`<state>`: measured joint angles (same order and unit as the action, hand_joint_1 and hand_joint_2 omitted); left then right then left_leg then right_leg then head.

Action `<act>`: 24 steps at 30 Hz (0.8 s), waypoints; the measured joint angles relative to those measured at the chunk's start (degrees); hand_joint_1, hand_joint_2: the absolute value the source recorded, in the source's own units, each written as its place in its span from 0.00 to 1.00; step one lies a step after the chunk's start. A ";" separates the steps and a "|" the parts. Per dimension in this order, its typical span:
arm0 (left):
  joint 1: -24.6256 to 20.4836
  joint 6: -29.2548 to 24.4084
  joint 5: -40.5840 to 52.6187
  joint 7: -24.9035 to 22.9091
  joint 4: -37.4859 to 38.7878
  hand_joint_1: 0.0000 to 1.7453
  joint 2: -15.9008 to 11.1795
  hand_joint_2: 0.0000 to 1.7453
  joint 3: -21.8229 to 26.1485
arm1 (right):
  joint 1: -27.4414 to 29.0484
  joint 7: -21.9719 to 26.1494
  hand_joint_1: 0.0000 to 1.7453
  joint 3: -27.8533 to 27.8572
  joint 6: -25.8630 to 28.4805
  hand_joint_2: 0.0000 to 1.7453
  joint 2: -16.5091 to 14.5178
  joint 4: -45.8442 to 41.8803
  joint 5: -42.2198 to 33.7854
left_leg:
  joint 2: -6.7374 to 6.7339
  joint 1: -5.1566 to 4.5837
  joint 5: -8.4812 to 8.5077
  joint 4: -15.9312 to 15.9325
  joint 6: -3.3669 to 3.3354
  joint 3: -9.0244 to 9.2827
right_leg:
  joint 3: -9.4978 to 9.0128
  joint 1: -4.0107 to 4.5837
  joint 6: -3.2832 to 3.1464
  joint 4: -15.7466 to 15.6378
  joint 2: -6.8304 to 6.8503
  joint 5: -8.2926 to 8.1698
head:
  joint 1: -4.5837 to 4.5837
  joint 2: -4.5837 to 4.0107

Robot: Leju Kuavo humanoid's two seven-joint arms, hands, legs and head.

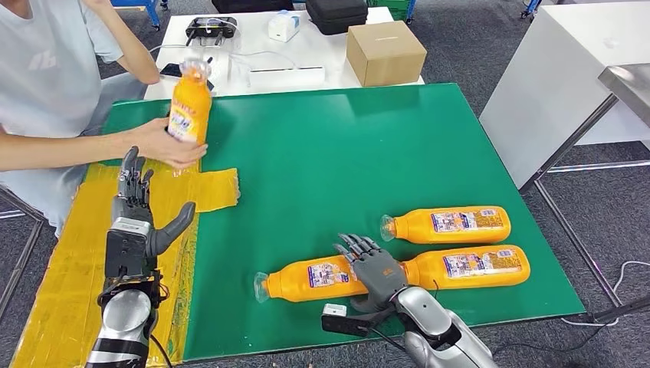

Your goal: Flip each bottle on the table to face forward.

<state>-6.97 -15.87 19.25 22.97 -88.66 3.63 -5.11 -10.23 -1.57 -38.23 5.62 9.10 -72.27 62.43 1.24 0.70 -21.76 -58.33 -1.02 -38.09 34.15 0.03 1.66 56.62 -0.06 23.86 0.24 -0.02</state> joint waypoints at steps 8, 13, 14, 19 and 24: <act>0.14 -0.08 0.07 -0.01 -0.21 0.00 0.01 1.00 -0.54 | -0.63 -0.39 0.65 -0.42 -0.13 1.00 0.01 1.51 -0.06 | 0.01 0.00 0.01 0.00 -0.01 0.05 | -0.05 0.00 0.00 0.00 0.00 0.00 | 0.01 0.00; 0.16 -0.10 0.07 -0.08 -0.39 0.00 0.07 1.00 -0.81 | -1.23 -0.71 0.85 -0.60 -0.77 1.00 0.00 2.59 -0.25 | 0.02 -0.01 0.01 0.00 -0.02 0.08 | -0.07 -0.02 0.00 -0.01 0.00 0.00 | 0.01 0.00; 0.17 -0.12 0.07 -0.11 -0.39 0.00 0.10 1.00 -0.89 | -1.37 -0.84 0.88 -0.62 -0.77 1.00 -0.01 2.78 -0.30 | 0.02 -0.01 0.02 0.00 -0.02 0.09 | -0.08 -0.02 0.00 -0.01 0.00 0.00 | 0.01 0.00; 0.45 -0.39 -0.02 -0.34 -0.59 0.00 0.34 1.00 -1.04 | -1.53 -1.54 0.98 -0.54 0.29 1.00 -0.34 3.20 -0.14 | 0.03 -0.01 0.02 0.00 -0.03 0.11 | -0.11 -0.02 0.01 -0.01 0.00 0.00 | 0.01 0.00; 1.04 -0.49 -0.02 -0.72 -1.35 0.00 0.49 1.00 -1.05 | -0.79 -2.43 0.99 0.67 2.79 1.00 -1.57 3.18 0.22 | 0.02 -0.01 0.02 0.00 -0.03 0.11 | -0.11 -0.02 0.01 -0.01 0.00 0.00 | 0.01 0.00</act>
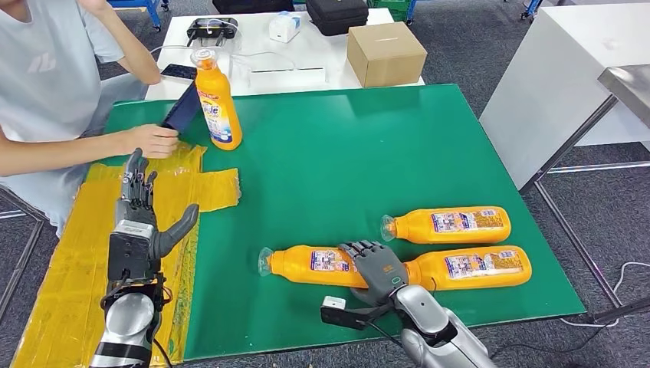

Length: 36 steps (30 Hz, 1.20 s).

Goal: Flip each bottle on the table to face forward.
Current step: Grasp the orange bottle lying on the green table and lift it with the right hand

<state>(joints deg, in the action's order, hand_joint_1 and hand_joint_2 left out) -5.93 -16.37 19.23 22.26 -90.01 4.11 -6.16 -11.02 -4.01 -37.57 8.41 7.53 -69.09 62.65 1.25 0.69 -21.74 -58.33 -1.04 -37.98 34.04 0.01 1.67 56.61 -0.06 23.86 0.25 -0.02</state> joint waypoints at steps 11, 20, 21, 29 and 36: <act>1.52 -0.14 0.00 -0.54 -1.87 0.00 0.32 1.00 -0.04 | 4.88 2.71 1.00 6.15 8.43 1.00 -4.54 -5.61 -3.46 | -0.04 0.01 -0.02 0.00 0.03 -0.13 | 0.16 0.01 -0.01 0.01 -0.01 0.01 | -0.01 0.00; 2.57 2.24 -1.62 -1.06 -3.37 0.00 0.33 1.00 -1.08 | 8.79 8.31 1.00 11.73 19.22 1.00 -7.87 -11.15 -9.15 | -0.01 0.01 -0.02 0.00 0.03 -0.17 | 0.18 0.00 -0.01 0.01 0.00 0.01 | -0.01 0.00; 2.79 2.89 -1.86 -1.44 -3.71 0.00 0.30 1.00 -1.50 | 9.38 9.22 1.00 12.75 20.60 1.00 -8.42 -12.26 -10.31 | -0.01 0.01 -0.03 0.00 0.03 -0.18 | 0.18 0.00 -0.01 0.01 0.00 0.01 | -0.01 0.00; 3.12 4.03 -2.10 -2.57 -4.25 0.00 0.23 1.00 -2.21 | 10.37 10.23 1.00 14.42 22.15 1.00 -9.24 -14.07 -11.78 | 0.00 0.01 -0.03 0.00 0.03 -0.18 | 0.18 0.00 -0.01 0.00 0.00 0.02 | 0.01 0.00; 4.94 22.19 -19.95 -5.54 -6.69 0.00 -2.09 1.00 -9.14 | 13.16 18.72 0.99 20.07 25.90 1.00 -13.01 -18.81 -21.94 | -0.03 0.01 -0.06 0.00 0.05 -0.20 | 0.22 0.01 -0.01 0.00 -0.01 0.01 | -0.01 0.00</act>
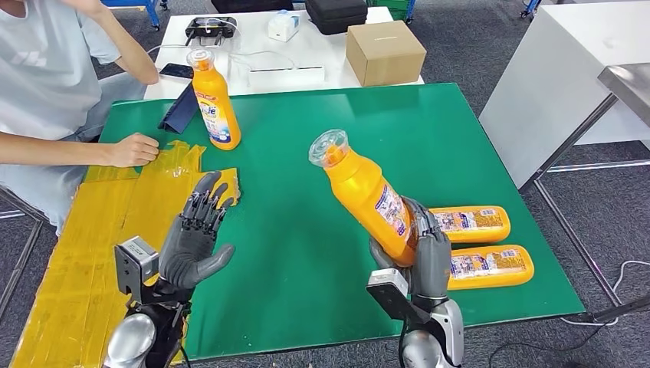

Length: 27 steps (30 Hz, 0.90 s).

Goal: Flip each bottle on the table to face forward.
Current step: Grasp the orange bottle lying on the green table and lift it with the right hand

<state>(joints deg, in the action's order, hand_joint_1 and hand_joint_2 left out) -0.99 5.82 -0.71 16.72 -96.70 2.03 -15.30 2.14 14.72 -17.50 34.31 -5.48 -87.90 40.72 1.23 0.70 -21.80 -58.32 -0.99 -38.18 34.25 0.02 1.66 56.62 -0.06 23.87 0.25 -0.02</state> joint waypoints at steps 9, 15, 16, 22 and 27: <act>-1.50 2.48 -2.05 -1.00 0.55 0.00 -0.86 1.00 -3.53 | -3.38 0.64 0.95 -0.25 -2.09 1.00 -1.56 1.68 -2.82 | 0.00 0.01 0.01 0.00 0.00 -0.01 | 0.00 0.00 0.00 0.00 0.00 0.00 | 0.01 0.00; -2.65 2.41 -1.54 -1.14 1.10 0.00 -0.98 1.00 -5.48 | -6.86 -0.88 0.93 -1.68 -5.43 1.00 -2.23 5.39 -2.75 | 0.01 0.01 0.03 0.00 -0.02 -0.01 | 0.00 0.00 0.00 0.00 0.00 -0.01 | 0.00 0.00; -2.73 2.40 -1.53 -1.14 1.11 0.00 -0.98 1.00 -5.59 | -7.15 -0.95 0.93 -1.91 -5.50 1.00 -2.35 5.81 -2.65 | 0.02 0.01 0.04 0.00 -0.02 -0.01 | -0.01 0.00 0.00 0.00 0.00 -0.01 | 0.00 0.00; -3.42 2.40 -1.47 -1.22 1.47 0.00 -1.07 1.00 -6.13 | -8.48 -1.07 0.95 -3.52 -6.74 1.00 -2.74 7.91 -1.98 | -0.01 0.01 0.03 0.00 -0.02 -0.05 | 0.02 0.01 0.00 0.01 0.00 -0.01 | 0.01 0.00; -4.34 2.52 -1.61 -1.55 2.19 0.00 -1.07 1.00 -6.57 | -10.17 -1.48 0.97 -7.26 -8.21 1.00 -3.84 10.76 -0.74 | 0.00 0.03 0.03 0.00 -0.01 -0.05 | 0.04 0.02 0.00 0.01 0.00 0.00 | 0.01 0.00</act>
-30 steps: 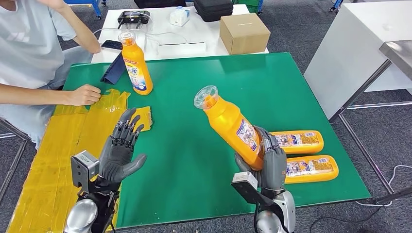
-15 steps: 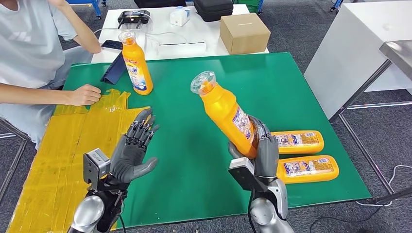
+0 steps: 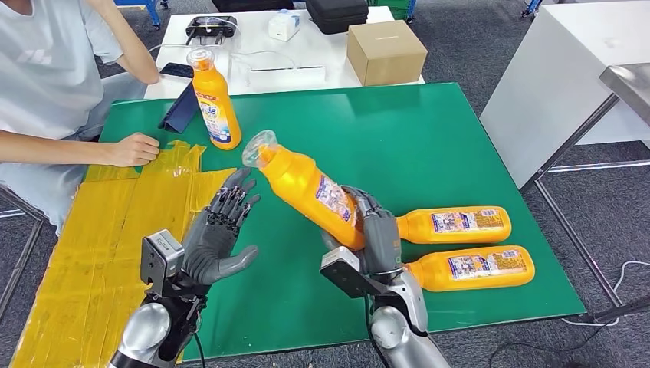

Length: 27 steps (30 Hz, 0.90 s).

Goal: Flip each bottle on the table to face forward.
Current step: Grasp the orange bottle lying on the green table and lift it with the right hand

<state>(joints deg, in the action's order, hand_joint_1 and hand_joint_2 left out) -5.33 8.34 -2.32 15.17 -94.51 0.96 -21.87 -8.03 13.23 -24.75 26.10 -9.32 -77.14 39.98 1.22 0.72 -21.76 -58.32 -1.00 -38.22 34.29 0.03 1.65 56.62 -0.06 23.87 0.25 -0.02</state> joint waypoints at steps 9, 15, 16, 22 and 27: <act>-0.72 -0.43 -0.27 -0.15 1.17 0.00 0.00 1.00 0.05 | -1.43 -0.04 0.97 -6.28 -0.05 1.00 -1.48 2.81 3.71 | 0.00 0.02 0.00 0.00 0.00 -0.02 | 0.02 0.03 0.00 0.00 0.00 0.00 | 0.01 0.00; -1.36 -0.67 -0.82 -0.25 2.31 0.00 0.12 1.00 0.38 | -1.85 0.02 0.98 -10.06 0.75 1.00 -1.83 3.22 5.90 | 0.00 0.01 0.00 0.00 0.00 -0.03 | 0.04 0.03 0.00 0.00 0.00 0.00 | 0.01 0.00; -1.49 -0.67 -0.86 -0.26 2.52 0.00 0.13 1.00 0.43 | -1.98 -0.04 0.98 -10.55 0.89 1.00 -1.85 3.24 6.03 | 0.00 0.02 0.00 0.00 0.00 -0.03 | 0.04 0.03 0.00 0.00 0.00 0.00 | 0.01 0.00; -2.37 -0.55 -2.17 -0.67 3.96 0.00 0.23 1.00 0.49 | -3.04 -0.14 0.99 -13.17 1.05 1.00 -1.86 3.80 6.39 | -0.01 0.02 0.01 0.00 0.00 -0.03 | 0.04 0.03 0.00 0.00 0.00 0.00 | 0.00 0.00; -2.80 -0.49 -3.02 -0.68 4.70 0.00 0.28 1.00 0.49 | -4.11 -0.28 0.99 -14.28 1.09 1.00 -1.86 4.64 6.27 | -0.01 0.01 0.01 0.00 0.00 -0.04 | 0.04 0.03 0.00 0.00 0.00 0.00 | 0.01 0.00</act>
<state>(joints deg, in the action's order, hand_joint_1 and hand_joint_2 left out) -8.13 7.85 -5.34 14.49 -89.81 1.25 -21.38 -12.14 12.96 -39.03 27.19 -11.19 -72.50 46.25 1.22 0.74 -21.76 -58.32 -1.00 -38.26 34.33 0.06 1.65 56.63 -0.06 23.87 0.26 -0.02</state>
